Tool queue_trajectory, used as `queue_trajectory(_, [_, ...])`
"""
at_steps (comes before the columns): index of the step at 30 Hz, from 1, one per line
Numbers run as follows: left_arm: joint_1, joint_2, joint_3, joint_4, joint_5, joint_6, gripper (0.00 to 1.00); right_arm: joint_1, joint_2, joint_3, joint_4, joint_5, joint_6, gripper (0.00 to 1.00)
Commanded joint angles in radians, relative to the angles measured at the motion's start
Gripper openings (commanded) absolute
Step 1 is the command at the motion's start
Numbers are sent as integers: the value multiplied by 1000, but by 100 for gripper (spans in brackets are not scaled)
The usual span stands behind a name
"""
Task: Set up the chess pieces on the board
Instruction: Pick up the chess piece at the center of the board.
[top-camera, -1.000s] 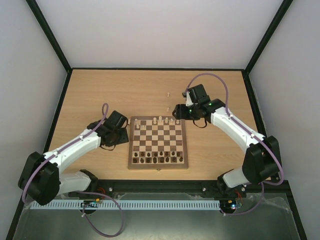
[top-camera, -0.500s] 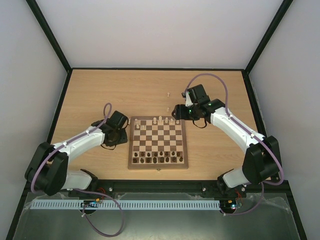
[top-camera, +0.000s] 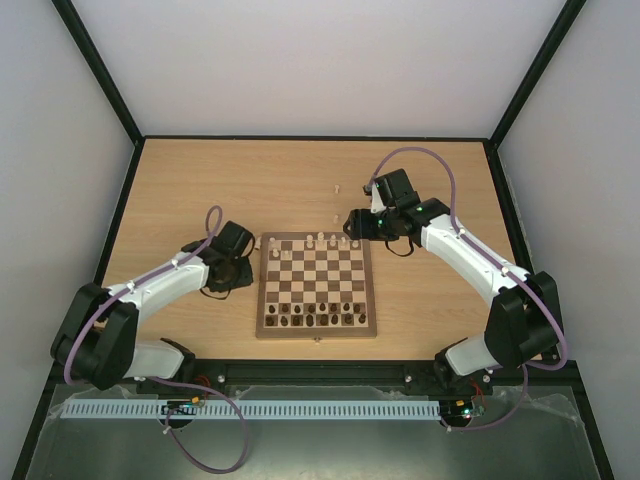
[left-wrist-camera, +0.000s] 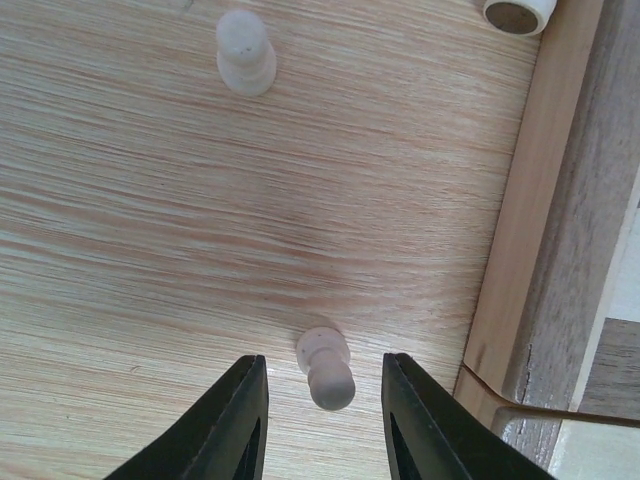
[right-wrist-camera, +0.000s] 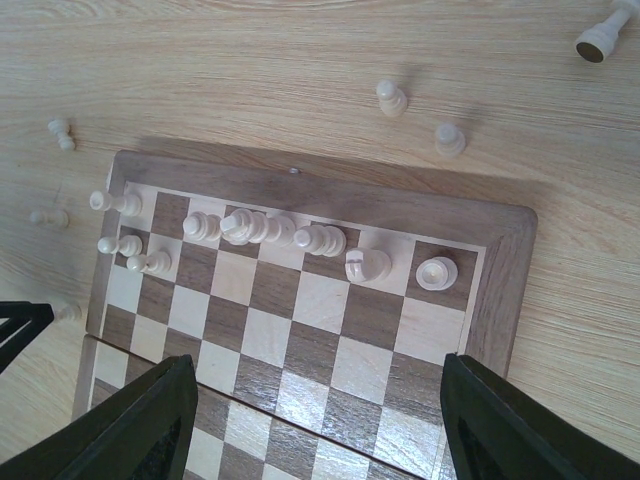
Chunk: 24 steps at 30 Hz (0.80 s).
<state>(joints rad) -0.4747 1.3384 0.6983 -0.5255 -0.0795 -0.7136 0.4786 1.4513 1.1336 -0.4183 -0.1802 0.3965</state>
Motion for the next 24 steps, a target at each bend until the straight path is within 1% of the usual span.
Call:
queue_trajectory(1, [-10, 24, -8, -9, -13, 3, 35, 6, 4, -14, 4, -16, -8, 67])
queue_trajectory(7, [-17, 44, -5, -7, -20, 7, 33, 6, 5, -15, 7, -18, -7, 67])
queue_trajectory(13, [-18, 51, 2, -10, -27, 14, 20, 6, 0, -17, 9, -21, -8, 67])
queue_trajectory(18, [-20, 62, 21, -21, -36, 22, 6, 6, -7, -18, 9, -21, -7, 67])
queue_trajectory(21, [-29, 49, 57, -55, -47, 25, 4, 6, -22, -16, 0, -18, -8, 67])
queue_trajectory(24, [-60, 33, 155, -144, -61, 40, 4, 6, -35, -11, -8, -10, -8, 67])
